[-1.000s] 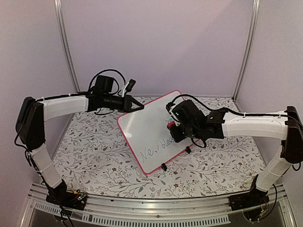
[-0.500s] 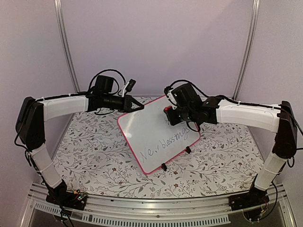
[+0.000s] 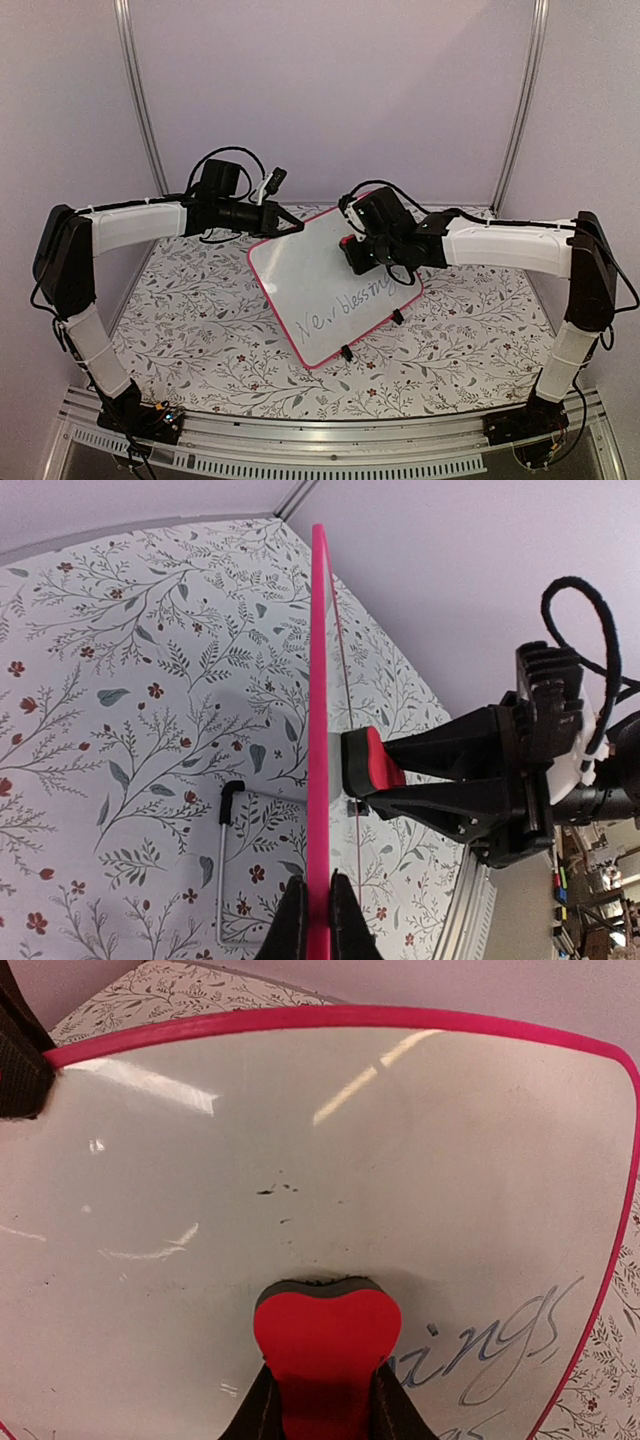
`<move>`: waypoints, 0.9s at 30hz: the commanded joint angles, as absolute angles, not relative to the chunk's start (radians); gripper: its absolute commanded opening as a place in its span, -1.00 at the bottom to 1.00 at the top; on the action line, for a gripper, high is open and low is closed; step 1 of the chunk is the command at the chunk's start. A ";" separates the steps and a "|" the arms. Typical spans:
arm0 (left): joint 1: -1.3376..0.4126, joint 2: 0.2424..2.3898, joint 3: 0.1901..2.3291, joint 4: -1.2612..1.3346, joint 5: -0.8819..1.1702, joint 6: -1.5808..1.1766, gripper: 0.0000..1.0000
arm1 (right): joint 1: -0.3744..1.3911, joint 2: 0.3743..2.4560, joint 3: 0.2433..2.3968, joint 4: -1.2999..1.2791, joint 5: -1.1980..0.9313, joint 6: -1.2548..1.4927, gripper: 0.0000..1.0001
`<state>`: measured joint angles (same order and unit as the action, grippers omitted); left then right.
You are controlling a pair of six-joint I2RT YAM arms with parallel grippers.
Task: Erase the whiteboard
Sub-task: Erase the whiteboard at the center of the board.
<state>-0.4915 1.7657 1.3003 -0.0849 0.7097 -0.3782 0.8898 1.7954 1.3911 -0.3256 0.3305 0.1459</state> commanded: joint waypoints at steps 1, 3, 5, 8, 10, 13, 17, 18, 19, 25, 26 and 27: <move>-0.510 1.769 1.299 -0.090 0.684 -0.337 -1.00 | 0.890 1.793 1.331 -0.340 0.319 0.169 -1.00; -0.510 1.769 1.299 -0.089 0.682 -0.337 -1.00 | 0.890 1.783 1.304 -0.339 0.319 0.175 -1.00; -0.509 1.769 1.299 -0.089 0.682 -0.337 -1.00 | 0.890 1.771 1.278 -0.338 0.320 0.184 -1.00; -0.509 1.769 1.299 -0.090 0.684 -0.337 -1.00 | 0.890 1.750 1.243 -0.333 0.321 0.195 -1.00; -0.510 1.770 1.299 -0.089 0.684 -0.336 -1.00 | 0.890 1.739 1.224 -0.331 0.321 0.201 -1.00; -0.510 1.770 1.299 -0.089 0.681 -0.337 -1.00 | 0.890 1.724 1.200 -0.331 0.317 0.211 -1.00; -0.510 1.769 1.300 -0.089 0.681 -0.336 -1.00 | 0.890 1.711 1.175 -0.329 0.303 0.223 -1.00; -0.510 1.769 1.299 -0.089 0.681 -0.337 -1.00 | 0.890 1.708 1.169 -0.329 0.301 0.226 -1.00; -0.509 1.769 1.299 -0.089 0.682 -0.336 -1.00 | 0.890 1.705 1.164 -0.329 0.300 0.228 -1.00; -0.509 1.766 1.299 -0.090 0.682 -0.337 -1.00 | 0.890 1.685 1.134 -0.334 0.295 0.240 -1.00; -0.509 1.765 1.299 -0.089 0.682 -0.337 -1.00 | 0.890 1.683 1.131 -0.335 0.296 0.241 -1.00; -0.509 1.765 1.298 -0.089 0.681 -0.335 -1.00 | 0.890 1.680 1.131 -0.338 0.296 0.242 -1.00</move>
<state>-0.4919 1.7657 1.3003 -0.0849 0.7094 -0.3782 0.8898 1.6966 1.1633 -0.2829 0.3153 0.2241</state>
